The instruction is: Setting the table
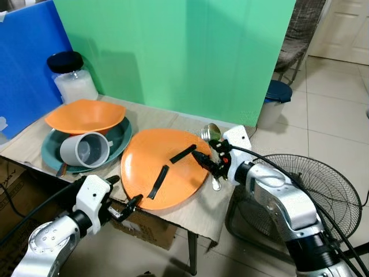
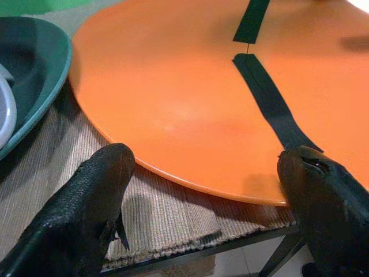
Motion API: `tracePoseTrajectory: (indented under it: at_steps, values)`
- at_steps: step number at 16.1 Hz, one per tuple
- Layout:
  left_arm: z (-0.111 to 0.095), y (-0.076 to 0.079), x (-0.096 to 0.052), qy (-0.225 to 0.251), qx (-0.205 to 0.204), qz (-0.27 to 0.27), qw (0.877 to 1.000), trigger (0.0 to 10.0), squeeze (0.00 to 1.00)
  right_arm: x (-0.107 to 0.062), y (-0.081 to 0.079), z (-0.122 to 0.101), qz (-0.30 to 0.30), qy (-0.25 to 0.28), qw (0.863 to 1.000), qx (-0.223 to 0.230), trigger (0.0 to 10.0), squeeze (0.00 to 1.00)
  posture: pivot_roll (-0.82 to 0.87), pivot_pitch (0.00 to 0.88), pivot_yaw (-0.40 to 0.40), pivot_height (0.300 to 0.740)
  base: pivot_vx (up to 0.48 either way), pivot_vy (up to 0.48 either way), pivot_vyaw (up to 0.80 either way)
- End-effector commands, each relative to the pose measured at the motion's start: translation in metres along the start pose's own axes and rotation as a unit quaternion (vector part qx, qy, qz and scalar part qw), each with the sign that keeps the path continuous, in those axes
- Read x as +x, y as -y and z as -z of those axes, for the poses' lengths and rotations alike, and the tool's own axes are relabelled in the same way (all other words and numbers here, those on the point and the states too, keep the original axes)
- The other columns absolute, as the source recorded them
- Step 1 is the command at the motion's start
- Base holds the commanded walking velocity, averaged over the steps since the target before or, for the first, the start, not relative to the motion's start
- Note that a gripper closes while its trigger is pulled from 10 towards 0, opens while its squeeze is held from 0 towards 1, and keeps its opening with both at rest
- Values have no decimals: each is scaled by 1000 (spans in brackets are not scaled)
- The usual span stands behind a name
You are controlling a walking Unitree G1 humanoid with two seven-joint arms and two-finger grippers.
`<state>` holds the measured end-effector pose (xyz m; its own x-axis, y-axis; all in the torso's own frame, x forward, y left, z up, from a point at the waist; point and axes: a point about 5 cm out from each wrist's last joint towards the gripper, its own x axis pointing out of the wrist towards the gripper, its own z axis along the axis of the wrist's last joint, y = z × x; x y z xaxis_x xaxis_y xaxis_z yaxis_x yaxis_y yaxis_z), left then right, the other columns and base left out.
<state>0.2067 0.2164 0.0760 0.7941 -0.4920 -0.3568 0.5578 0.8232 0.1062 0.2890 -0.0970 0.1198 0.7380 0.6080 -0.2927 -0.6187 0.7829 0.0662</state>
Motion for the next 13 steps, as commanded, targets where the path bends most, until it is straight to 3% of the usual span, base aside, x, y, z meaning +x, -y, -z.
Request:
tracePoseTrajectory:
  at_steps: [1,6,9,13]
  values:
    - [15,2,-3,-38,-6,9,999,10000,0,1,7,-4,16,3,1000,4,10000,0,168,0,42,740,0,0,0]
    - [19,1,-4,-41,-2,10,999,10000,0,2,18,-2,41,-3,998,49,10000,0,167,0,36,740,0,0,0]
    - [20,3,-3,-40,-3,17,999,10000,0,3,24,10,45,-30,989,140,10000,0,167,0,38,740,0,0,0]
    - [20,4,-3,-37,-2,23,999,10000,0,2,17,24,2,-53,976,212,10000,0,170,0,36,740,0,0,0]
